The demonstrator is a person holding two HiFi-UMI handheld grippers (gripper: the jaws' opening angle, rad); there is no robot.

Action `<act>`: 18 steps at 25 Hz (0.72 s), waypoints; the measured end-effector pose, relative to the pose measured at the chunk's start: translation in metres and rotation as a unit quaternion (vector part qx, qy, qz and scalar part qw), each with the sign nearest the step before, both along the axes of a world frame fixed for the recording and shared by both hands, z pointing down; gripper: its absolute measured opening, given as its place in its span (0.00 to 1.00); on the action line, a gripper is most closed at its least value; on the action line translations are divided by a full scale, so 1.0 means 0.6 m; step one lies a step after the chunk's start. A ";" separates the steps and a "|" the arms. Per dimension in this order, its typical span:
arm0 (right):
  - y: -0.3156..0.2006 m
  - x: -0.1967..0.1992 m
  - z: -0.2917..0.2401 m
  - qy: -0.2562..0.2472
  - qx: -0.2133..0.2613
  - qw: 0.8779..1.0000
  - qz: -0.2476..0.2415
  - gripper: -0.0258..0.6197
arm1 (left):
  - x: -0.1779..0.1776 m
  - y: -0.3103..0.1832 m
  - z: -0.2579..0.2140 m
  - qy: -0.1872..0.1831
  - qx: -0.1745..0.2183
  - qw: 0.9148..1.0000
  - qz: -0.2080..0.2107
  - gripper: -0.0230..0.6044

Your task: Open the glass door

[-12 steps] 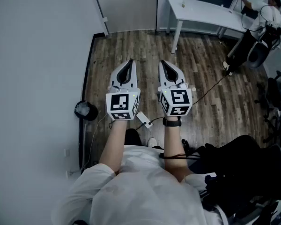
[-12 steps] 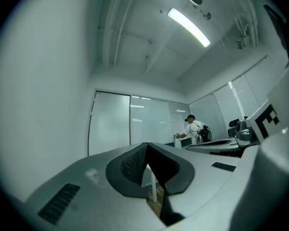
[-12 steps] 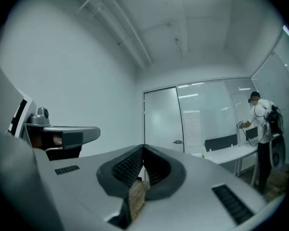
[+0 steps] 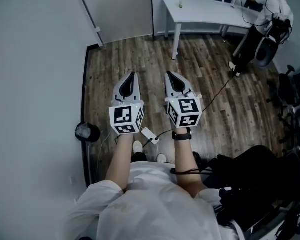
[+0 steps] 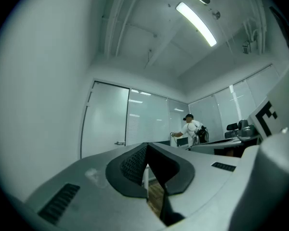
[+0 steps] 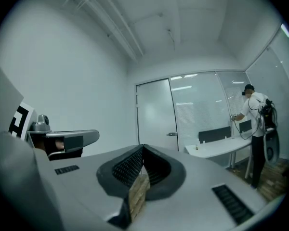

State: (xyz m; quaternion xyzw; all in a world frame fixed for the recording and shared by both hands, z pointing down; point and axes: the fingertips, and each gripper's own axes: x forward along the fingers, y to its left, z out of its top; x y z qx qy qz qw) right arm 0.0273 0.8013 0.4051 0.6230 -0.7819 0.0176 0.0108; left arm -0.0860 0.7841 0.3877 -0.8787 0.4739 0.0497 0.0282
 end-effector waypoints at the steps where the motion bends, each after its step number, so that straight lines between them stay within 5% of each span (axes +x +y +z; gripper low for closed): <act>1: -0.003 0.002 -0.005 -0.001 0.004 1.000 0.001 0.04 | 0.008 -0.001 -0.002 -0.001 0.003 1.000 0.010 0.04; 6: -0.069 -0.033 0.015 -0.005 -0.019 1.000 0.001 0.04 | -0.014 -0.056 0.005 -0.012 0.003 1.000 0.020 0.04; 12: -0.162 -0.132 -0.044 0.011 0.018 1.000 -0.023 0.04 | -0.117 -0.150 -0.048 0.018 0.028 0.999 -0.012 0.04; 18: -0.238 -0.254 -0.032 0.043 0.026 0.998 -0.043 0.04 | -0.243 -0.221 -0.021 0.044 0.021 0.998 -0.035 0.04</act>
